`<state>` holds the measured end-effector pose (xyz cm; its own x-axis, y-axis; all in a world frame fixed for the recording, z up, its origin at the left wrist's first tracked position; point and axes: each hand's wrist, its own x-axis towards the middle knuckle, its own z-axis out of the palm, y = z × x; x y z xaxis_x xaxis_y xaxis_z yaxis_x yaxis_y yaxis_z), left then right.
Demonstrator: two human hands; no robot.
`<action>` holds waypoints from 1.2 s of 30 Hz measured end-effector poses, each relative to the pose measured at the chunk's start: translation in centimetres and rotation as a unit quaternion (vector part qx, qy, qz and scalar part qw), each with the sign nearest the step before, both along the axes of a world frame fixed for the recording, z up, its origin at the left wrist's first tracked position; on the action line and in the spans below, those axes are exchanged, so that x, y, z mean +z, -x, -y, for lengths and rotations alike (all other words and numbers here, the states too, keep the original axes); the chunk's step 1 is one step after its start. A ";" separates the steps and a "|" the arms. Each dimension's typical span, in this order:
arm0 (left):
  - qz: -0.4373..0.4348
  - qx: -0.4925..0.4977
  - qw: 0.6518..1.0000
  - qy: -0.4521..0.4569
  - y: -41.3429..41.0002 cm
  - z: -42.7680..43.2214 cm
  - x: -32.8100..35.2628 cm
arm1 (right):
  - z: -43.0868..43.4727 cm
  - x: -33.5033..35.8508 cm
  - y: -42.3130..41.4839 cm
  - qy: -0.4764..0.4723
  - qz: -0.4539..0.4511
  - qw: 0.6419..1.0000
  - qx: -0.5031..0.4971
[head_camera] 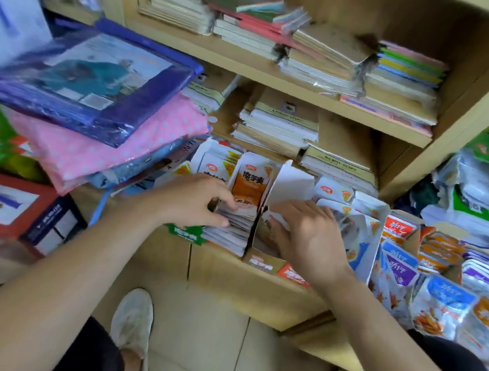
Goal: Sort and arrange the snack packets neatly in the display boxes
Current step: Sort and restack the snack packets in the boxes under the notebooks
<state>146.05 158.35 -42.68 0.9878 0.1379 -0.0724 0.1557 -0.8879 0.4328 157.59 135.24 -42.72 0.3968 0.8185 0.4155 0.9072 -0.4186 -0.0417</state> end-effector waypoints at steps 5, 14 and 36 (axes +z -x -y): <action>0.090 0.053 0.993 -0.046 0.3 0.9 -0.3 | -2.2 1.0 -0.2 0.026 -0.070 0.997 -0.002; 0.276 0.162 0.945 0.074 -1.5 0.9 -1.5 | -4.9 1.6 -0.4 0.016 -0.177 0.984 0.017; 0.240 0.051 0.967 0.066 -0.8 0.3 -0.8 | -3.6 1.6 -4.1 0.002 -0.297 0.955 0.011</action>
<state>146.80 158.06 -43.43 0.8941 0.2565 0.3672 -0.0081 -0.8105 0.5856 161.69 138.81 -41.17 0.5435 0.8307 0.1202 0.7333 -0.4003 -0.5495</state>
